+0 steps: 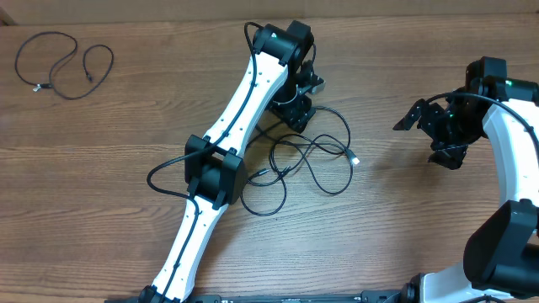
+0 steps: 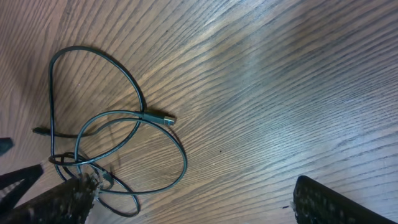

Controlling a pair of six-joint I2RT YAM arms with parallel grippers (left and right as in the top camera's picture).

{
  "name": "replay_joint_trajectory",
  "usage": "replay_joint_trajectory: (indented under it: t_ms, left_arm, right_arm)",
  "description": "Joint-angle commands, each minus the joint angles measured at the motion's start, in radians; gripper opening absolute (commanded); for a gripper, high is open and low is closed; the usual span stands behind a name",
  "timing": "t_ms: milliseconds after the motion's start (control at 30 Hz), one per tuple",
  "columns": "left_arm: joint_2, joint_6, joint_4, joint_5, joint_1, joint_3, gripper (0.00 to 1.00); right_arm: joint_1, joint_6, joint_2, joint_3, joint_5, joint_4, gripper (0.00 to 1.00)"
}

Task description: Untangle cables

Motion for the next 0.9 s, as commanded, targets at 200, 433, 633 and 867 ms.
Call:
replay_joint_trajectory:
  t_ms: [200,433,633,867]
  left_arm:
    - [-0.003,0.121,0.039,0.026,0.002,-0.17,0.68]
    - [-0.003,0.132,0.053,0.053,0.003,-0.181,0.63]
    - [-0.003,0.102,0.091,0.1,0.002,-0.212,0.04]
    - [-0.1,-0.08,0.007,0.154,0.045,0.064,0.04]
  right_arm:
    - [-0.002,0.007,-0.006,0.009,0.007,0.0,1.0]
    - [-0.002,0.007,-0.006,0.009,0.007,0.0,1.0]
    - [-0.002,0.007,-0.006,0.009,0.007,0.0,1.0]
    - [-0.002,0.007,-0.006,0.009,0.007,0.0,1.0]
